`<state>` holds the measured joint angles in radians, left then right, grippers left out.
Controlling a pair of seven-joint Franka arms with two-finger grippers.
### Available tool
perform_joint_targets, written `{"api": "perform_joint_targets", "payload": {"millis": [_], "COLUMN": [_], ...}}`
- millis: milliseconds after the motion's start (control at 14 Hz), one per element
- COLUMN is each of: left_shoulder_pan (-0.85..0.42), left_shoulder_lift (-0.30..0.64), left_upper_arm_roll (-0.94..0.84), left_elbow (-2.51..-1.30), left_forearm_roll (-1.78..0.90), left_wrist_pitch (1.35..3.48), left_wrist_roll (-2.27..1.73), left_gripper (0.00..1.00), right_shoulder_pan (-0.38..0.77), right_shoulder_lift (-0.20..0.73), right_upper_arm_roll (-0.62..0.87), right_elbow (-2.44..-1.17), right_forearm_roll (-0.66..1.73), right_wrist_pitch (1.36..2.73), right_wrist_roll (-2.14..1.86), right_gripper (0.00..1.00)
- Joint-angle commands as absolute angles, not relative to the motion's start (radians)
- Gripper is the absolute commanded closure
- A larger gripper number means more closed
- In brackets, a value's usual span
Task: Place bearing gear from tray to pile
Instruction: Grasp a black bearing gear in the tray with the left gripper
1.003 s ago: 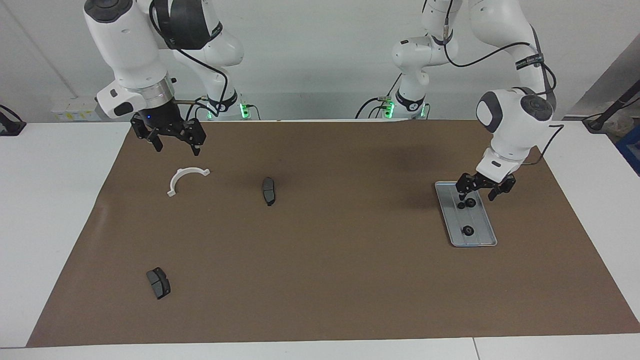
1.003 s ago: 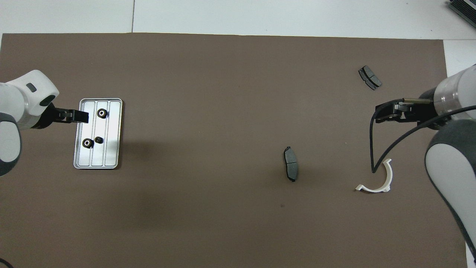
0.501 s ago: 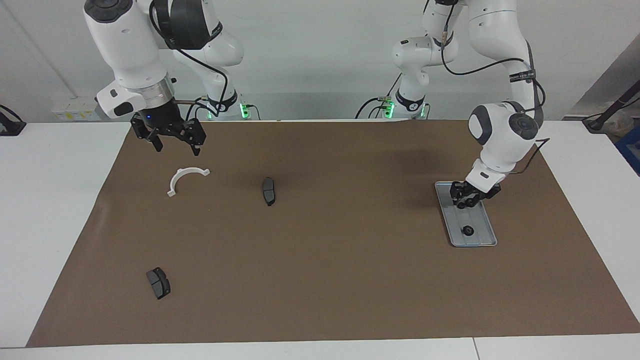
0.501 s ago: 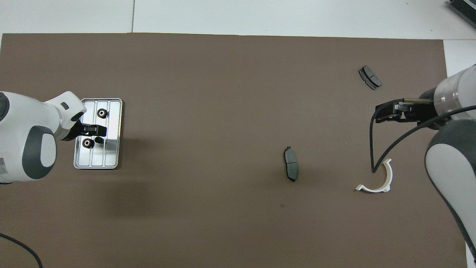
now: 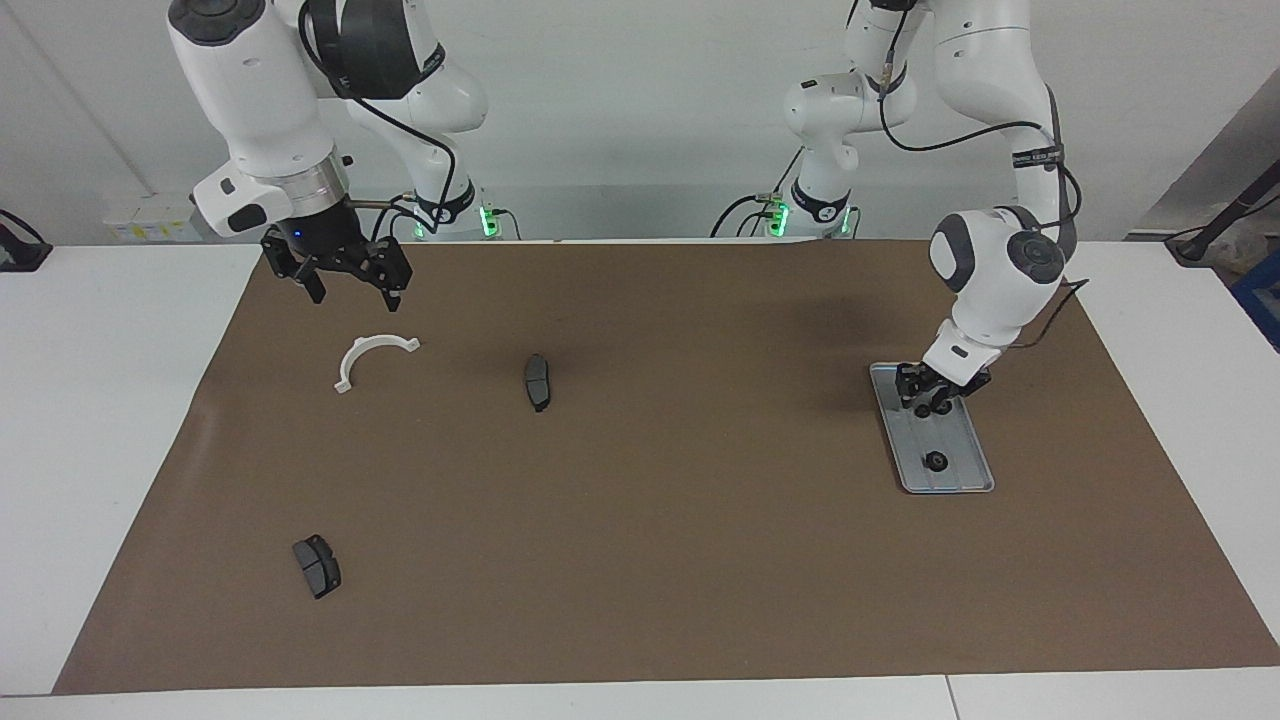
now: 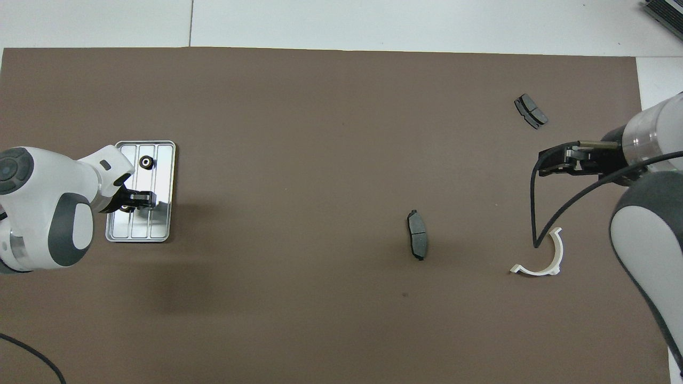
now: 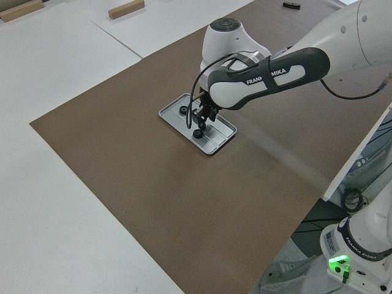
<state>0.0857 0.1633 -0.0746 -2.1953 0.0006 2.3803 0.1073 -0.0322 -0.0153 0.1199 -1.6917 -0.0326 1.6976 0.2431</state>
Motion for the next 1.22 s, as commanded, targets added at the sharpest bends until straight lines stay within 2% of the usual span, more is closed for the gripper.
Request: {"api": "perform_joint_targets", "payload": {"millis": [0, 287, 573, 860, 1146], "left_shoulder_pan": [0.081, 0.086, 0.086, 0.087, 0.069], "left_shoulder_lift": [0.178, 0.186, 0.187, 0.189, 0.221], "left_upper_arm_roll": [-0.071, -0.072, -0.072, -0.072, -0.074], "left_elbow": [-2.223, -2.229, -2.229, -2.22, -2.088], "left_forearm_roll": [0.015, 0.015, 0.015, 0.015, 0.008], "left_wrist_pitch": [2.445, 2.461, 2.461, 2.456, 2.369], "left_wrist_roll": [0.087, 0.087, 0.089, 0.089, 0.028], "left_gripper": [0.48, 0.57, 0.76, 0.87, 0.9], "right_shoulder_pan": [-0.041, -0.041, -0.041, -0.041, -0.041], "right_shoulder_lift": [-0.021, -0.021, -0.021, -0.021, -0.021], "right_upper_arm_roll": [0.124, 0.124, 0.124, 0.124, 0.124], "right_elbow": [-1.701, -1.701, -1.701, -1.701, -1.701], "right_forearm_roll": [-0.02, -0.012, -0.011, -0.011, -0.011], "right_wrist_pitch": [1.704, 1.704, 1.703, 1.703, 1.703], "right_wrist_roll": [0.209, 0.21, 0.21, 0.209, 0.209], "right_gripper": [0.0, 0.0, 0.0, 0.0, 0.0]}}
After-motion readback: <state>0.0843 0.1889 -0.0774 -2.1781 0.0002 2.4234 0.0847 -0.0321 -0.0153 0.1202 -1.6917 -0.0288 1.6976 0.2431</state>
